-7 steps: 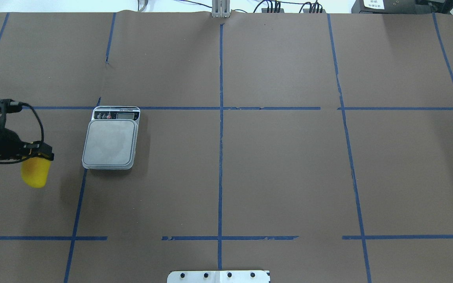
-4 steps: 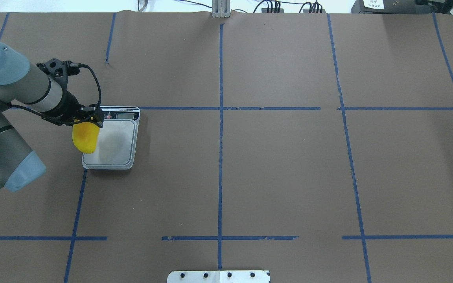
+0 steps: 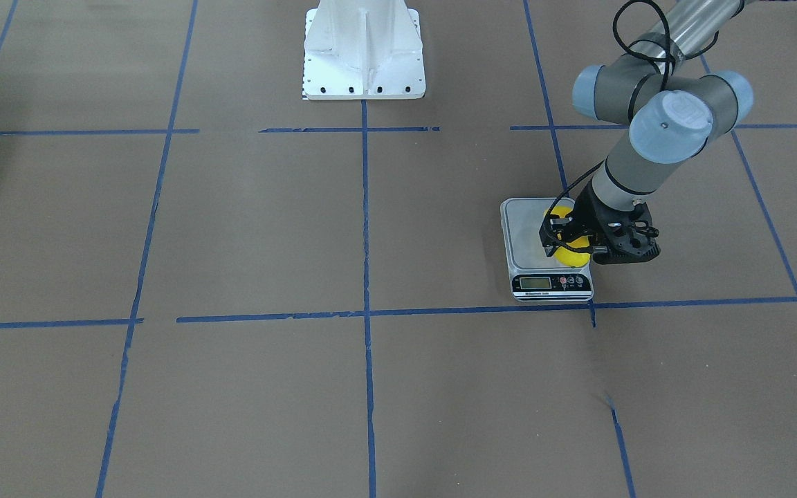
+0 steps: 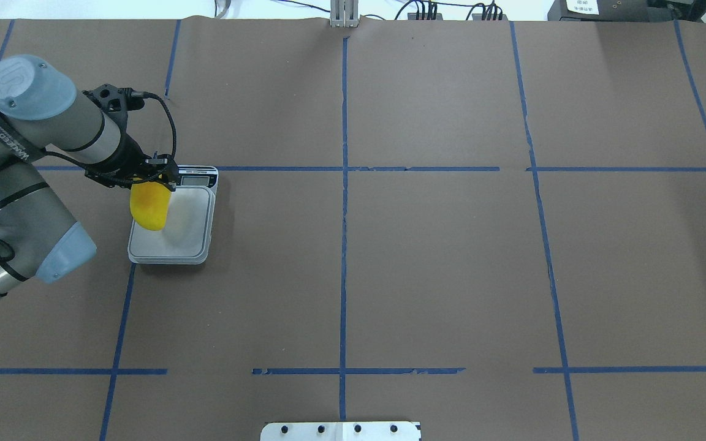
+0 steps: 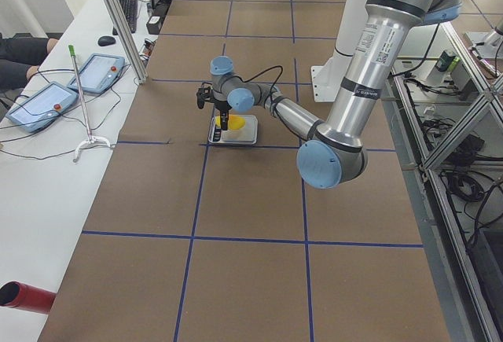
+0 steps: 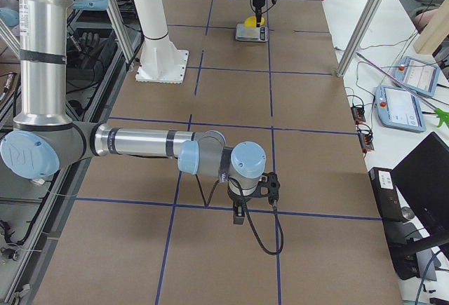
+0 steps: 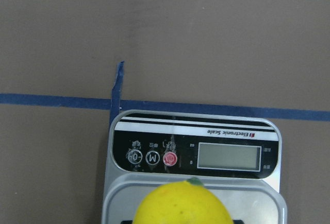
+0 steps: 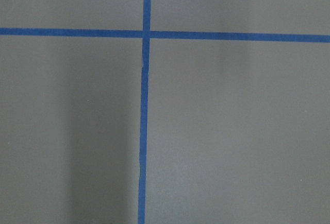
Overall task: Weigh mango
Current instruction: 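Lower the mango onto the scale pan and open the left gripper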
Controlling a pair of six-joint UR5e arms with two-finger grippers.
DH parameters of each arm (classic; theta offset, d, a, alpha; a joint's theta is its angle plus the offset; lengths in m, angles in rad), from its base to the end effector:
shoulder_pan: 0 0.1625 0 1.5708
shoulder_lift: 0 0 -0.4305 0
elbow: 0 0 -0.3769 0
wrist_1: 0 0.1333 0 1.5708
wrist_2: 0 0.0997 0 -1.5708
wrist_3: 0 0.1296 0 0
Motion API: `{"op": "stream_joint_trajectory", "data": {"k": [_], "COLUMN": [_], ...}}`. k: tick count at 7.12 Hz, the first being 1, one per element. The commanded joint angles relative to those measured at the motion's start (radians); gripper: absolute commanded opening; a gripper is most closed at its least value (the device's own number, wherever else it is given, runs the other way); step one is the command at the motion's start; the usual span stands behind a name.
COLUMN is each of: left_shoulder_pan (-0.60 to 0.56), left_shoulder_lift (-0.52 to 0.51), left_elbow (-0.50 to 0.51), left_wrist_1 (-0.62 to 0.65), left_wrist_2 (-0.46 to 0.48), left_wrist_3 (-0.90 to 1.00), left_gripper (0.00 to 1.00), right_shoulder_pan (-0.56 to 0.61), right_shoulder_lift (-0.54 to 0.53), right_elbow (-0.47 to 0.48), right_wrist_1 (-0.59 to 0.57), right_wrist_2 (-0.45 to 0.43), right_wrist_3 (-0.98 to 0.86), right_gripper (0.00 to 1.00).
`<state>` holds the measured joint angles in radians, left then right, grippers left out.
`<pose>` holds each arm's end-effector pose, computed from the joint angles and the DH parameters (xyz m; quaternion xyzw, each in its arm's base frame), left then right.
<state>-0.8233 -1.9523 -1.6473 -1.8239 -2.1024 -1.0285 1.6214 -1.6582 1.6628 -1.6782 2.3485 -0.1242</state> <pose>0.3901 -0.5203 0.4150 0.0209 0.4160 -0.0361 0.9084 0.0640 -0.4263 0.6917 -0.0143 -0.3813 -0.0145 0.9242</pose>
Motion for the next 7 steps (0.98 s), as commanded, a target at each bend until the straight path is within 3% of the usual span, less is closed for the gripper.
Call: {"op": "stream_joint_trajectory", "data": {"k": [1,3,4,5,7], "left_shoulder_pan": [0.022,0.044,0.046,0.046,0.029], "left_shoulder_lift": [-0.005,-0.004,-0.004,-0.002,0.006], "left_elbow": [0.008,0.007,0.011,0.000,-0.040], "left_wrist_1": [0.002,0.002,0.002,0.003,0.003], "left_wrist_2": [0.001,0.004,0.007,0.007,0.010], "left_wrist_3": [-0.005,-0.007,-0.005,-0.007,0.002], "left_gripper": [0.00,0.00,0.65,1.00,1.00], "right_shoulder_pan": [0.000,0.000,0.000,0.000,0.000], "right_shoulder_lift": [0.000,0.000,0.000,0.000,0.000], "right_elbow": [0.000,0.000,0.000,0.000,0.000], "right_wrist_1": [0.000,0.000,0.000,0.000,0.000], "right_wrist_2": [0.000,0.000,0.000,0.000,0.000], "right_wrist_3": [0.000,0.000,0.000,0.000,0.000], "right_gripper": [1.00,1.00,1.00,1.00,1.00]}}
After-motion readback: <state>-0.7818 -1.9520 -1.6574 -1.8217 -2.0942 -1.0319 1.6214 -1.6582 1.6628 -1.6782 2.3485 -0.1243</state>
